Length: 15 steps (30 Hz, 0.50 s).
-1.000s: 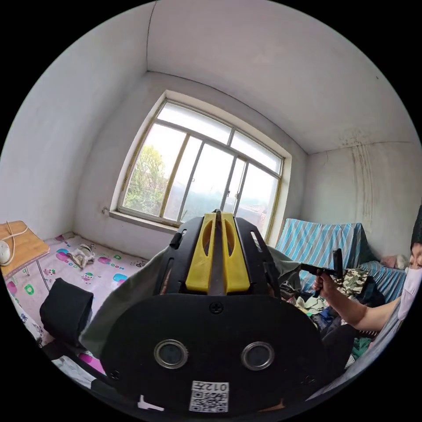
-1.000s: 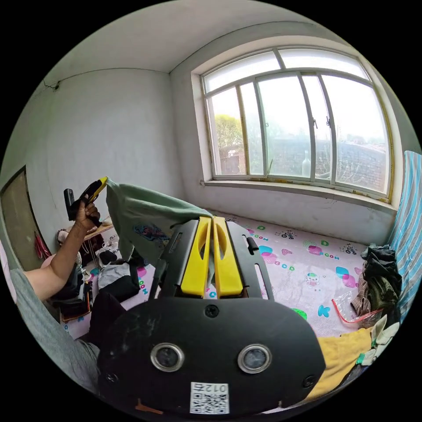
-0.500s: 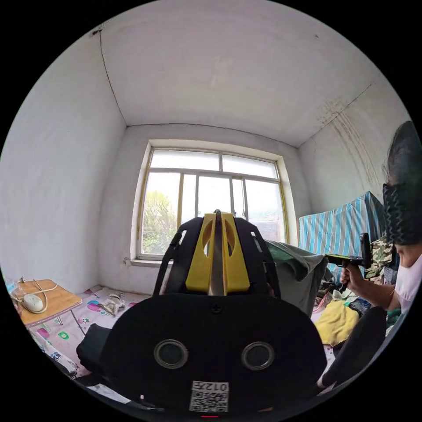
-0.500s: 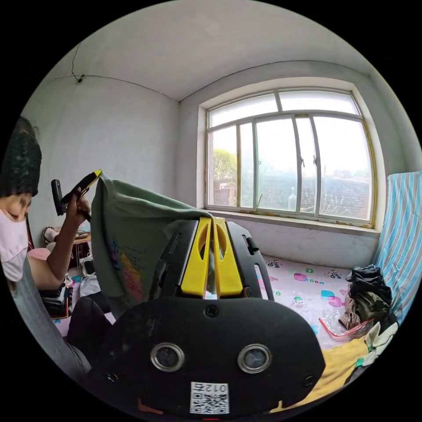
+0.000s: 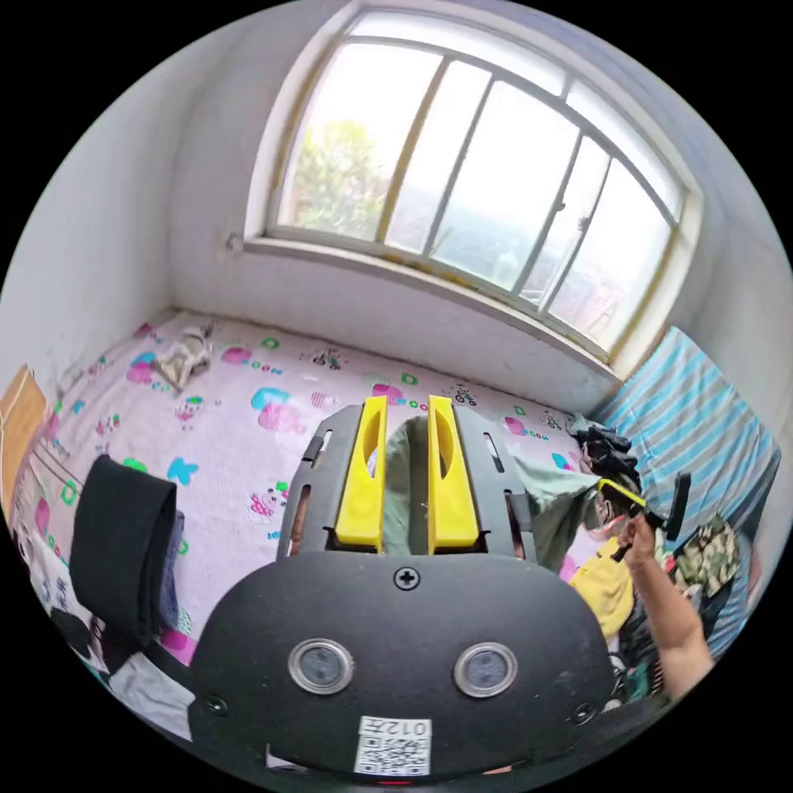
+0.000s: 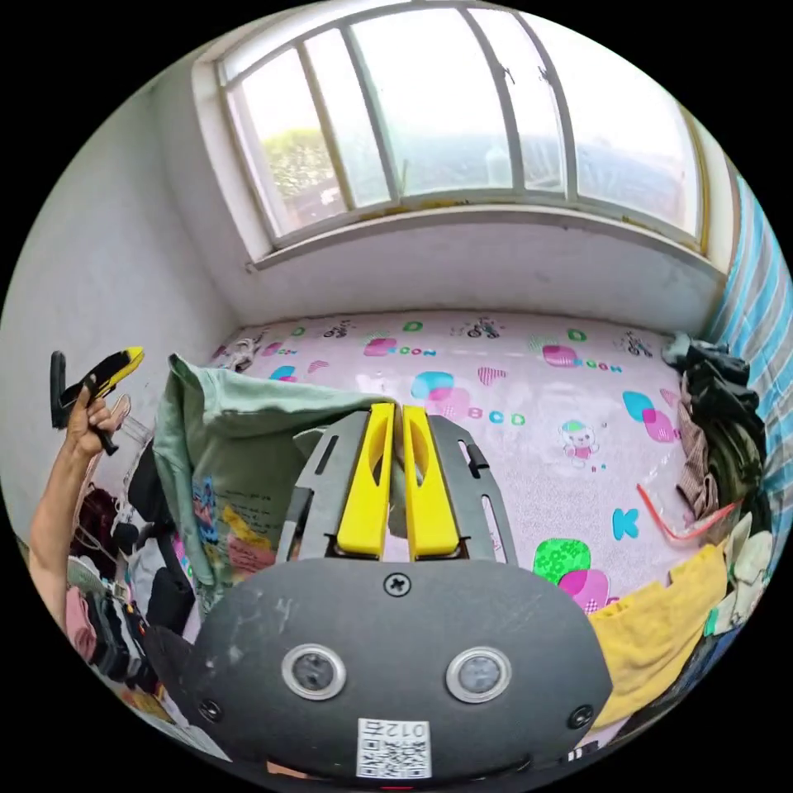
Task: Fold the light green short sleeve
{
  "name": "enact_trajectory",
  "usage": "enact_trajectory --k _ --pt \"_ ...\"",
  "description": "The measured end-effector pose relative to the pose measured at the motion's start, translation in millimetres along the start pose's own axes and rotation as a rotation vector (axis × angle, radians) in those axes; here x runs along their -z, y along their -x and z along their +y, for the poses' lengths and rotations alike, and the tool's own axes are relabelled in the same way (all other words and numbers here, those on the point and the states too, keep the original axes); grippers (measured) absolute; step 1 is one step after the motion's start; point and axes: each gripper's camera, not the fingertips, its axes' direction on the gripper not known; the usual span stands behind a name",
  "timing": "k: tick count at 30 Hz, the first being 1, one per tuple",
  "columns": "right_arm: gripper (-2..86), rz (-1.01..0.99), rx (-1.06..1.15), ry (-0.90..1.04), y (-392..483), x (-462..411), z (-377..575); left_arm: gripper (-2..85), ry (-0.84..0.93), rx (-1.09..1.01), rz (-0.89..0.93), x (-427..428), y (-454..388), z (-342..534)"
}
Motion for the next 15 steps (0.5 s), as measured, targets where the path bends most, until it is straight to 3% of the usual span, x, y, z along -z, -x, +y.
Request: enact_trajectory --k 5,12,15 --pt "2.4 -0.146 -0.063 0.162 -94 -45 -23 5.4 0.021 0.083 0.054 -54 45 -15" --pt "6.1 -0.296 -0.145 0.594 -206 -67 63 5.8 0.55 -0.107 0.065 -137 83 103" --pt "8.3 -0.369 -0.228 0.717 -241 -57 90 7.0 0.648 -0.079 0.135 -147 89 154"
